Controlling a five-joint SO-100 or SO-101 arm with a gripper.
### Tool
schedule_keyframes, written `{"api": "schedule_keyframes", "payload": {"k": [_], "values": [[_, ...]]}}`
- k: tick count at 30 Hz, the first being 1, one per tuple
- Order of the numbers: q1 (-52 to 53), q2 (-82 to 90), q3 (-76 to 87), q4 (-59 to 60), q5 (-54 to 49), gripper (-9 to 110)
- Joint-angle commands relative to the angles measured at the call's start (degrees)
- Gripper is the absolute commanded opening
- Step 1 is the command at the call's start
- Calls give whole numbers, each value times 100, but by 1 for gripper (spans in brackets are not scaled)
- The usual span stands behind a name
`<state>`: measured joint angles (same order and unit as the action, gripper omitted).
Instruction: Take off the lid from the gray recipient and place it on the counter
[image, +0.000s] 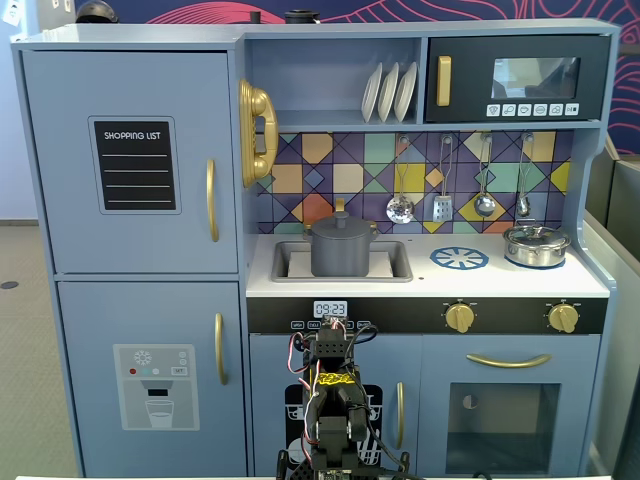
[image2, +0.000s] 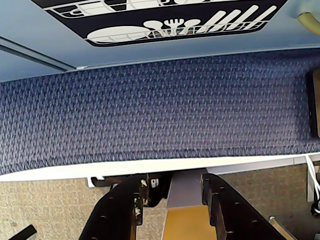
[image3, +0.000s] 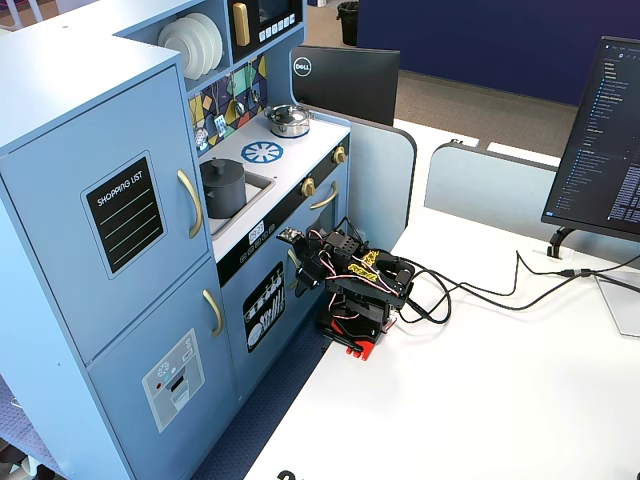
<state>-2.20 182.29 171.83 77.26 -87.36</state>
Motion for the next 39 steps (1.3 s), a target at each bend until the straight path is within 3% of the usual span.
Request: {"api": "schedule_keyframes", "payload": {"k": [1,17,20,23,29,34,39], "values": [[475,-9,18,1037,-149,0],[466,-18,-123,712,185,0],[325,-281,-1107,422,475,0],[422,-817,-2628,246,-53,0],[694,-1301,-4438,-1934,-457,2],[650,-1521,-4579,-3735,-483,15],[404,-1714,-4491,-4711,-729,19]]}}
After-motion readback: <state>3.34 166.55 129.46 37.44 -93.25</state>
